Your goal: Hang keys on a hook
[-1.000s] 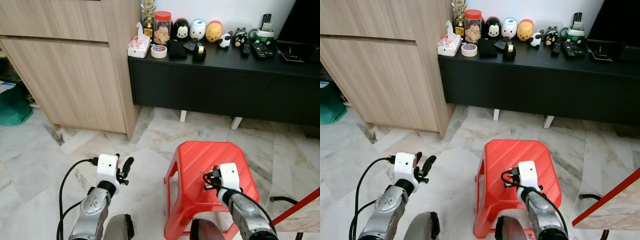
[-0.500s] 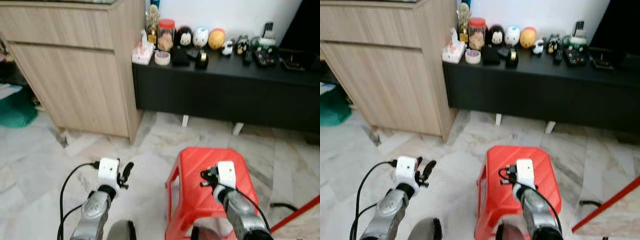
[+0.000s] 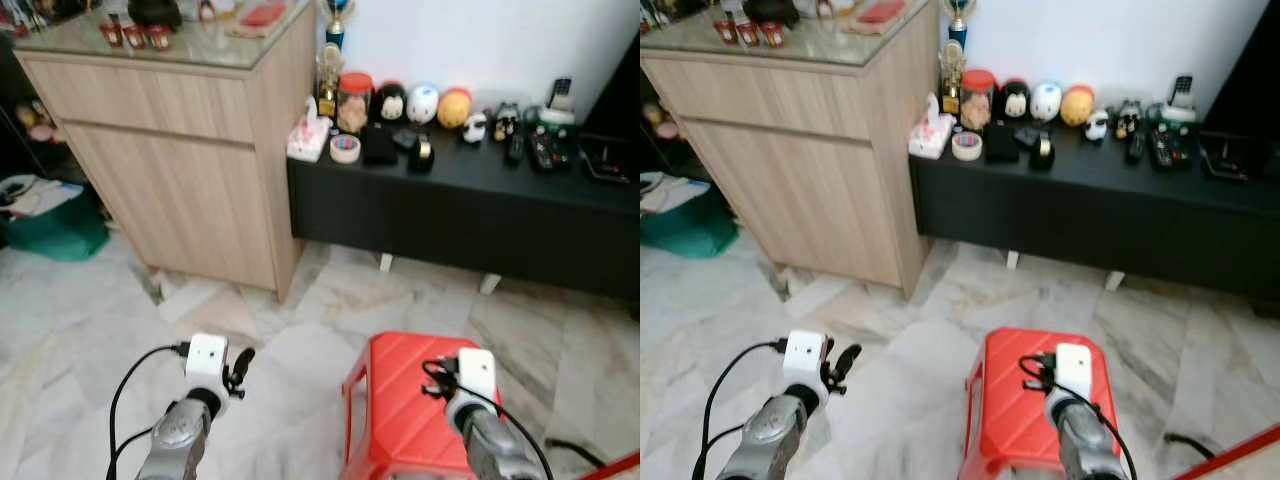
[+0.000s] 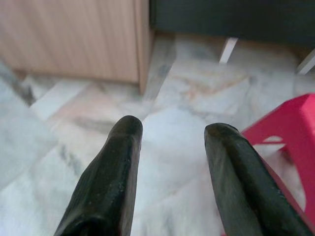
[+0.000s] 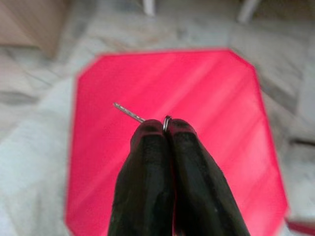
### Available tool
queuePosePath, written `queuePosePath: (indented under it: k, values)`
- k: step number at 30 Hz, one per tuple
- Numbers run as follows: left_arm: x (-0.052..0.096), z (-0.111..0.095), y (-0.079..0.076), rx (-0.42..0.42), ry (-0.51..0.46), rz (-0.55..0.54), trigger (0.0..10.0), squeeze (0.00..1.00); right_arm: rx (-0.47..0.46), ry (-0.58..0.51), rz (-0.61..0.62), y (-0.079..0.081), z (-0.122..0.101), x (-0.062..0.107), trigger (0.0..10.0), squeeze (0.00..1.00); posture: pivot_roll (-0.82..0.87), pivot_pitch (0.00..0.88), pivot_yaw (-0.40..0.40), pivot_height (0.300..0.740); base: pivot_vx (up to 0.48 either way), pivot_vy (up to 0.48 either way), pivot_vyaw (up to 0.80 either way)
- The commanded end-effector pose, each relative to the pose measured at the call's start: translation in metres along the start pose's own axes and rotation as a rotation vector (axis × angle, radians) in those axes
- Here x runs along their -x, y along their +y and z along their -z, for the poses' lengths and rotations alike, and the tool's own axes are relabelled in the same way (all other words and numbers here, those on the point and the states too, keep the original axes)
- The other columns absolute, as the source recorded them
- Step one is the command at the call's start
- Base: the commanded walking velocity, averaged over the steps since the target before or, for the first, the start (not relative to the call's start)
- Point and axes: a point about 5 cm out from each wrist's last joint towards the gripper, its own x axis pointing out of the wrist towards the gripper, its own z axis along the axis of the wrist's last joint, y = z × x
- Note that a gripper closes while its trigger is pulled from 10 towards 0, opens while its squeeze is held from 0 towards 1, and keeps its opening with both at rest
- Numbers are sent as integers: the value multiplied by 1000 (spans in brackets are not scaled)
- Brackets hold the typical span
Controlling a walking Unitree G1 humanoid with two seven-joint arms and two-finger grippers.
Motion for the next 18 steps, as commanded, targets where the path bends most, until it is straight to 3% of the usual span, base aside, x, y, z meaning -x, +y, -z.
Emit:
queuePosePath:
  k: [1, 8, 13, 18]
  values:
    - [3, 12, 4, 20, 62, -14, 10000, 0, -1, 66, 43, -7, 18, 5, 10000, 0, 19, 0, -29, 740, 0, 0, 0]
    - [18, 48, 11, 86, 268, -45, 10000, 0, -94, 154, 75, -14, 50, 17, 10000, 0, 13, 0, -19, 740, 0, 0, 0]
    - [32, 71, 12, 93, 381, -82, 10000, 0, -24, 207, 46, -11, 63, 22, 10000, 0, 20, 0, -22, 740, 0, 0, 0]
    - [41, 85, 8, 116, 447, -95, 10000, 0, -15, 240, 57, -11, 70, 24, 10000, 0, 14, 0, -22, 740, 0, 0, 0]
